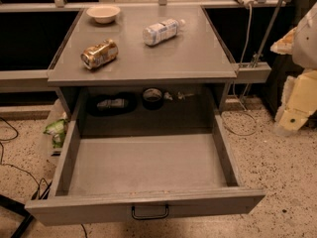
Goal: Close top drawer
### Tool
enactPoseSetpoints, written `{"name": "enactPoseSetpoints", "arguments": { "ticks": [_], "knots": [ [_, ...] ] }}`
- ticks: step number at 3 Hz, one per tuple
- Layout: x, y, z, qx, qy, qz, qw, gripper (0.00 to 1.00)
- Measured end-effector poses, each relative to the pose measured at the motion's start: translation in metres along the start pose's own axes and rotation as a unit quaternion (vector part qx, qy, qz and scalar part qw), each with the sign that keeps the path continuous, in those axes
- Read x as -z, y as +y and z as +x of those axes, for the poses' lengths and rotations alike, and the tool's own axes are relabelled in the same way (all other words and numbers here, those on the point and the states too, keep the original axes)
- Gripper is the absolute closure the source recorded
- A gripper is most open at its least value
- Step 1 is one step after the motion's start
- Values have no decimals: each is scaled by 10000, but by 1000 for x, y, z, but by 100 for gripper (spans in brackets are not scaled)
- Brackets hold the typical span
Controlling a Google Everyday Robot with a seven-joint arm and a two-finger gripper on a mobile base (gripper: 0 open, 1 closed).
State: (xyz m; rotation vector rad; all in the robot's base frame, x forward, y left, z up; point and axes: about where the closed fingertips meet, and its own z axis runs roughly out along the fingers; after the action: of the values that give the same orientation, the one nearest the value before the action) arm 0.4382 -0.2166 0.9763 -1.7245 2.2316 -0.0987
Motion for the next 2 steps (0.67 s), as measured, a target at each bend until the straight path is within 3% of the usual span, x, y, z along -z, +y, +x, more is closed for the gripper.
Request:
{"name": "enactPoseSetpoints", "arguments": {
  "ticks": [1, 2],
  "knots": [
    [0, 0, 0, 0, 0, 0, 10000, 0],
    [-20, 13, 5, -86, -76, -104, 9999, 0]
  ]
}}
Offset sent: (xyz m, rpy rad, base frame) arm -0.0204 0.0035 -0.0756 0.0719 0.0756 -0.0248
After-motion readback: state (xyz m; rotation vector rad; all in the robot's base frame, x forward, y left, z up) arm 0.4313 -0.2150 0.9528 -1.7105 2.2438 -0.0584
